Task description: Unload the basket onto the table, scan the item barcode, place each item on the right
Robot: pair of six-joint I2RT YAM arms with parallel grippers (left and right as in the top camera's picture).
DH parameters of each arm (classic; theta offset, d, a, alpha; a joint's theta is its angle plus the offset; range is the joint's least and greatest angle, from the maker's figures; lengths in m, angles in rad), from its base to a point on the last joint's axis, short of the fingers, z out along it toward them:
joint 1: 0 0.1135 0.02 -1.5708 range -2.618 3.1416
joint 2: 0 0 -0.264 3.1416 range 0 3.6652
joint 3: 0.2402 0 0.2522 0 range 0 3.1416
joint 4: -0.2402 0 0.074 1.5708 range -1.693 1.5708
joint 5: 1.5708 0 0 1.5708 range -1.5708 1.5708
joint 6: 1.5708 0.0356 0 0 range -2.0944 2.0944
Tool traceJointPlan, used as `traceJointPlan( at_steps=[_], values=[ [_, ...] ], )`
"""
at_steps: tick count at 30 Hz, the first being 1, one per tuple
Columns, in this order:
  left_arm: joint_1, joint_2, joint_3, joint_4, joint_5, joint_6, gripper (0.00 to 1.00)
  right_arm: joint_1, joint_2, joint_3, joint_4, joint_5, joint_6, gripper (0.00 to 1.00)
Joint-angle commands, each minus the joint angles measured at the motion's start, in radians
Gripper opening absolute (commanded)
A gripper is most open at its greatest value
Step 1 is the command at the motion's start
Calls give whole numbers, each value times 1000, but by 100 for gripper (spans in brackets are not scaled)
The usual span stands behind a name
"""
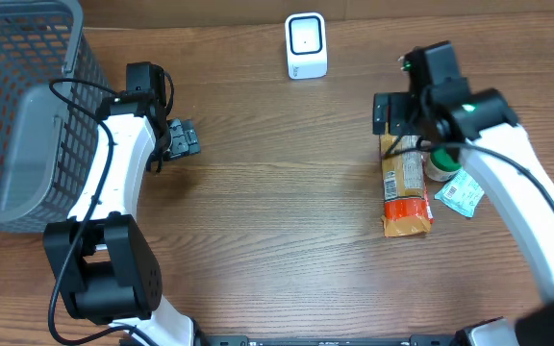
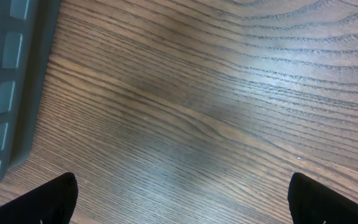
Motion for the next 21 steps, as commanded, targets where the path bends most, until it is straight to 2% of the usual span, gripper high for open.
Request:
traceJointPlan(
  at_steps=[1, 8, 21],
  values=[
    [3, 4, 8, 0, -6, 8, 100, 3, -108, 19, 2, 1, -4, 100],
    [3, 4, 8, 0, -6, 8, 100, 3, -306, 19, 1, 1, -4, 100],
    [3, 4, 8, 1, -6, 8, 100, 3, -776, 18, -11, 48, -5, 100]
  ],
)
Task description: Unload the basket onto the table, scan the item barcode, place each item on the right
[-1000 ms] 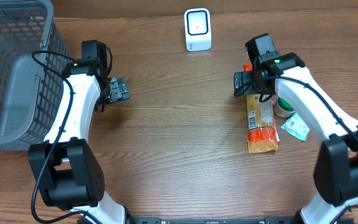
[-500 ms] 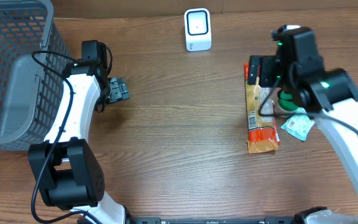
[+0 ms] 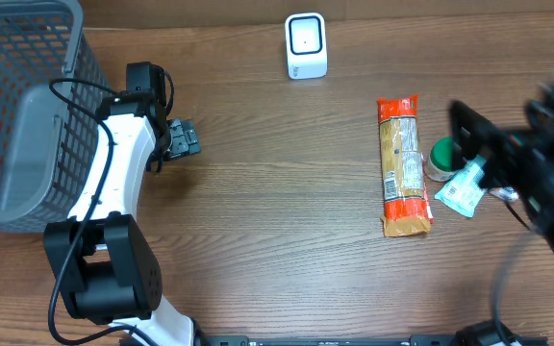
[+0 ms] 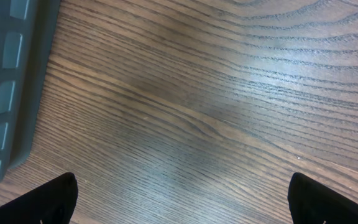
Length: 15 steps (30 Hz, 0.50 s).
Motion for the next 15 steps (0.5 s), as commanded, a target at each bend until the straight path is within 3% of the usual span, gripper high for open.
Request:
traceJointPlan(
  at_steps=[1, 15],
  values=[
    [3, 4, 8, 1, -7, 8, 100, 3, -101, 15, -15, 40, -13, 100],
    [3, 4, 8, 1, -7, 8, 100, -102, -536, -314, -4, 38, -27, 100]
  ],
)
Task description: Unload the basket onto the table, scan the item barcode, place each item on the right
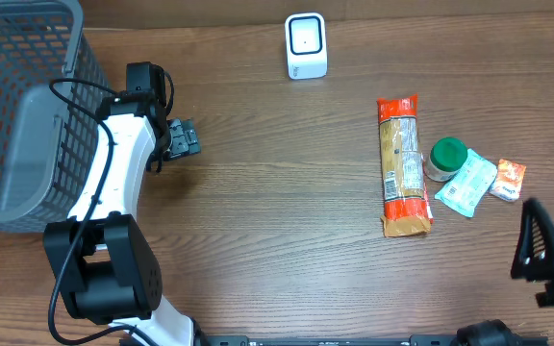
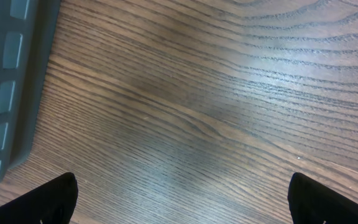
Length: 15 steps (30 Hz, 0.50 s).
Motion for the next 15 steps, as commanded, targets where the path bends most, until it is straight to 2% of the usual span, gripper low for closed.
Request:
traceJointPlan(
  at_steps=[1, 8, 12, 15],
  values=[
    [3, 4, 8, 1, -7, 8, 100, -25, -90, -102, 35, 9, -6, 100],
    [3, 4, 8, 1, -7, 8, 100, -74, -276, -362, 270, -31, -7, 100],
    [3, 4, 8, 1, -7, 8, 100, -105, -394, -564, 567, -116, -65, 100],
    [3, 4, 8, 1, -7, 8, 100, -122, -399, -692, 814, -183, -125, 100]
  ],
)
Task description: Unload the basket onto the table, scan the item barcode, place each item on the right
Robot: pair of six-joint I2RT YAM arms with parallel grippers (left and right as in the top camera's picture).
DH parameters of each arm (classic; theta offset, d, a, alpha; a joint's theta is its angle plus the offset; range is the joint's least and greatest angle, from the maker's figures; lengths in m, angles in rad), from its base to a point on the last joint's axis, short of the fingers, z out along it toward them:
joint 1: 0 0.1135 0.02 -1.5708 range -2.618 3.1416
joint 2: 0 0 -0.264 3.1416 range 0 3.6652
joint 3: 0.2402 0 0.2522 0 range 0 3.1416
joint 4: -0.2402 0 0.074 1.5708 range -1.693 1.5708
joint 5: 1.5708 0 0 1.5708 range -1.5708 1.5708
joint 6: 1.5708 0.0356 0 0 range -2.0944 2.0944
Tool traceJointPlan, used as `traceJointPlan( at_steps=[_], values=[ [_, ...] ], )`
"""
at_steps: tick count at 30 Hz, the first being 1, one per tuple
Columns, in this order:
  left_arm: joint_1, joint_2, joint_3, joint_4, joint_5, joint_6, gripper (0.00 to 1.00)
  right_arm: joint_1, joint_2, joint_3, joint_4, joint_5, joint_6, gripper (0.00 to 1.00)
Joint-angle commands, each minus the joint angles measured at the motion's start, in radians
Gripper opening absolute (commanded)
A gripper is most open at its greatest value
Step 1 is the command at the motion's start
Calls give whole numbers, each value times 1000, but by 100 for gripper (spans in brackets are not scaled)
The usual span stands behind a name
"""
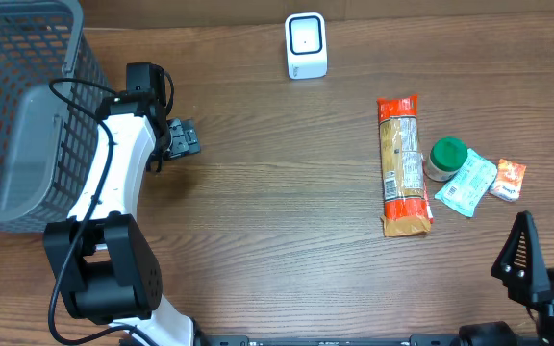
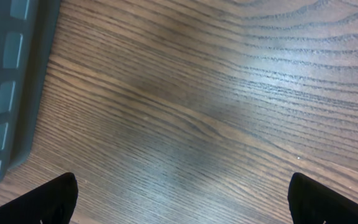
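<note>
A long orange-and-tan packet (image 1: 402, 163) lies flat on the table at the right, pointing away from me. The white scanner (image 1: 306, 45) stands at the far edge, in the middle. My left gripper (image 1: 183, 139) (image 2: 185, 202) rests open beside the basket, with only bare wood between its fingertips (image 2: 58, 198). Of my right arm (image 1: 525, 258) only a dark tip shows at the bottom right corner, well clear of the packet. Its jaws cannot be made out.
A grey mesh basket (image 1: 22, 115) (image 2: 5, 93) fills the left side. Next to the packet sit a green-lidded jar (image 1: 447, 156), a teal sachet (image 1: 466, 186) and a small orange sachet (image 1: 509, 180).
My right arm has shifted slightly at the bottom right corner. The packet, the other items and my left arm are where they were.
My right gripper first stood over the far end of the packet, hiding it. Then the arm was blurred to the right of the items, with the whole packet lying bare in the same place. Later it showed only at the bottom right corner. My left arm never moved.
</note>
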Motion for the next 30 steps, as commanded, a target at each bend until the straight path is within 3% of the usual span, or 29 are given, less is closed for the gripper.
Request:
traceJointPlan(
  at_steps=[1, 6, 10, 20, 30],
  values=[
    [3, 4, 8, 0, -6, 8, 100, -23, -8, -144, 218, -118, -89, 100],
    [3, 4, 8, 0, -6, 8, 100, -39, -10, -349, 576, -166, -93, 100],
    [3, 4, 8, 0, -6, 8, 100, -39, -13, -467, 682, -187, -92, 100],
    [3, 4, 8, 0, -6, 8, 100, -39, -13, -616, 572, -235, -80, 100],
    [3, 4, 8, 0, -6, 8, 100, -39, -13, -622, 205, -242, -80, 100]
  ],
)
